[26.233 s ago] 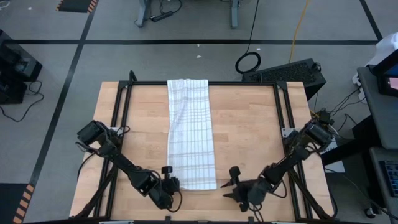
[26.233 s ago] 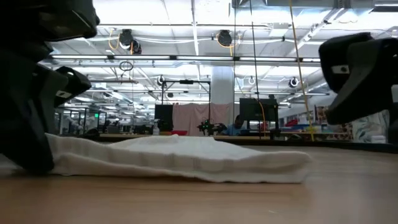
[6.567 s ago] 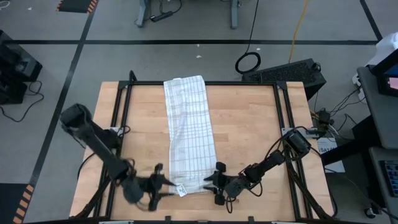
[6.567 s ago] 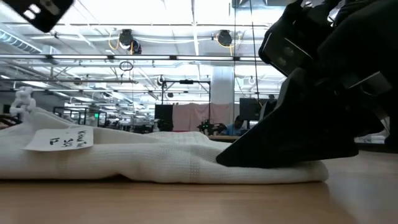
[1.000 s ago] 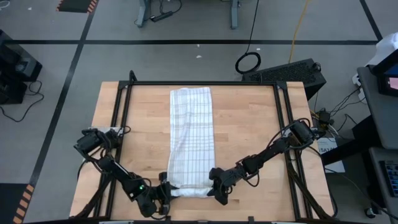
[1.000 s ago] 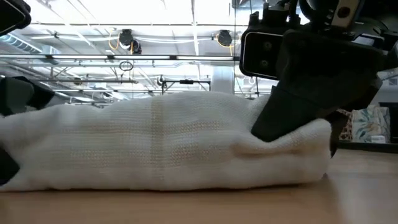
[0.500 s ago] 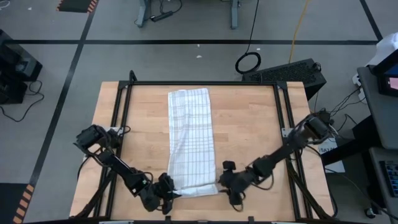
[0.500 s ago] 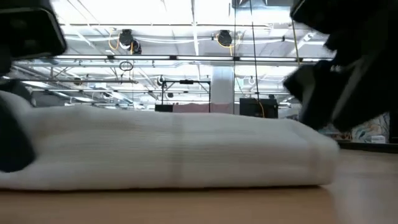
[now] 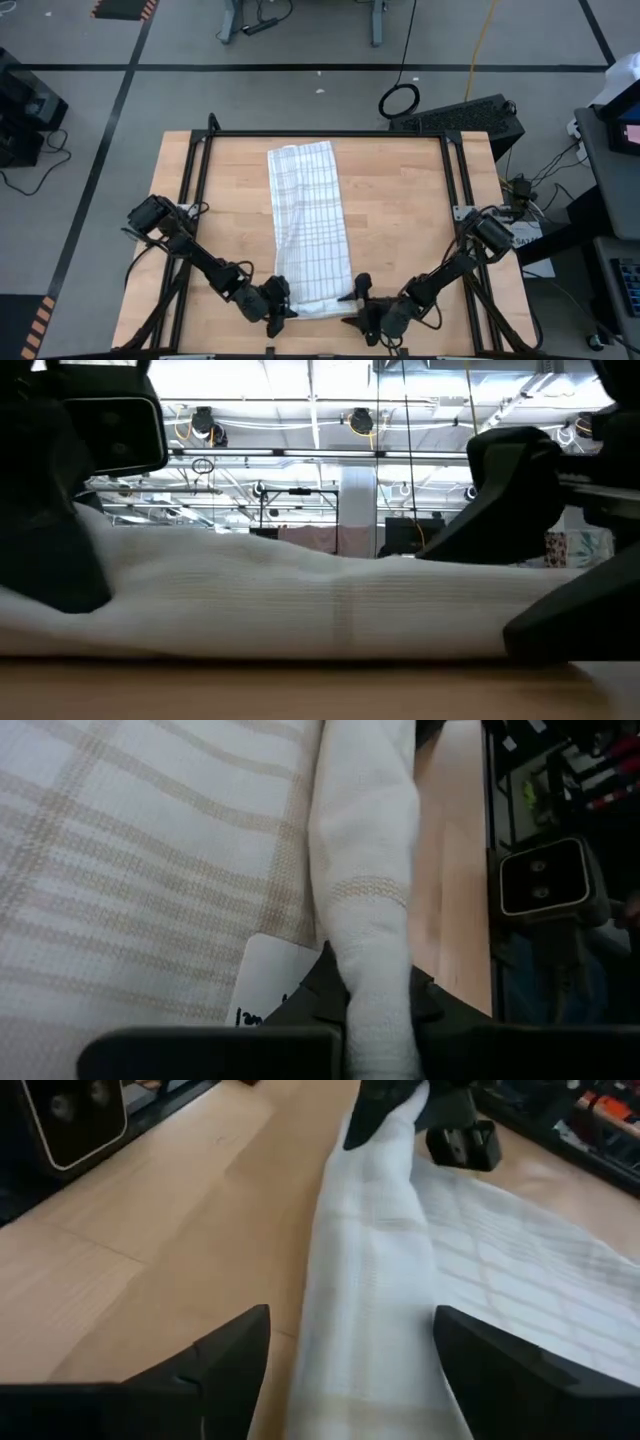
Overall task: Roll towel
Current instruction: Roll the white towel
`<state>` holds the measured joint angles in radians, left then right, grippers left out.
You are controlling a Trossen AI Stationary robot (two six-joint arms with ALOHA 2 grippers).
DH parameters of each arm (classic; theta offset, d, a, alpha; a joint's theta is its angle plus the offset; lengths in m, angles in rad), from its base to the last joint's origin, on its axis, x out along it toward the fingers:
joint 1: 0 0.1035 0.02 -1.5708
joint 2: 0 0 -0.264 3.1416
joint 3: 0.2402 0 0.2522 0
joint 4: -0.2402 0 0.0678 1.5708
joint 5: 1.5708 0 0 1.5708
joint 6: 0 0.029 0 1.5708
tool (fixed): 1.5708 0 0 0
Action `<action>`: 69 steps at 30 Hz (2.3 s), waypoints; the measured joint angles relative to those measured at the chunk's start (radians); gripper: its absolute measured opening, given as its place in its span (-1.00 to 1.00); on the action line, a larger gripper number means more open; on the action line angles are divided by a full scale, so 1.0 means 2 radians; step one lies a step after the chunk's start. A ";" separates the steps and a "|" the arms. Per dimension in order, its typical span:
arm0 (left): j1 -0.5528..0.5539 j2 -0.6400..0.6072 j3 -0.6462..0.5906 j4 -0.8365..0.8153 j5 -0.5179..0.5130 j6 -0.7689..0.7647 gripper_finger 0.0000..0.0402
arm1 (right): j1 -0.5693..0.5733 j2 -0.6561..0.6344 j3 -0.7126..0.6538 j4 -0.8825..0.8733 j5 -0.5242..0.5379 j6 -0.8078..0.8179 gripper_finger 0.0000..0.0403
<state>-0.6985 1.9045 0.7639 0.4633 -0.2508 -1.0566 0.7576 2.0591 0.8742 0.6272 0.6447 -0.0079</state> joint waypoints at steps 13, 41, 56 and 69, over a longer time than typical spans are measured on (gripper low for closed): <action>0.012 0.001 0.000 -0.013 -0.002 0.009 -0.71 | -0.020 0.016 0.002 -0.023 -0.037 0.145 0.12; -0.118 -0.078 0.000 -0.036 -0.291 0.285 0.37 | -0.096 0.000 0.002 -0.038 -0.225 0.393 -0.82; -0.103 0.026 0.028 -0.035 -0.284 0.326 0.37 | -0.134 -0.018 0.002 -0.052 -0.316 0.460 -0.77; -0.063 0.025 0.028 -0.051 -0.185 0.231 -0.81 | -0.133 -0.028 0.001 -0.055 -0.316 0.424 -0.42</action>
<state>-0.8245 1.9546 0.8195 0.3603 -0.6213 -0.5938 0.4919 2.0027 0.8765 0.5167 0.0125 0.8397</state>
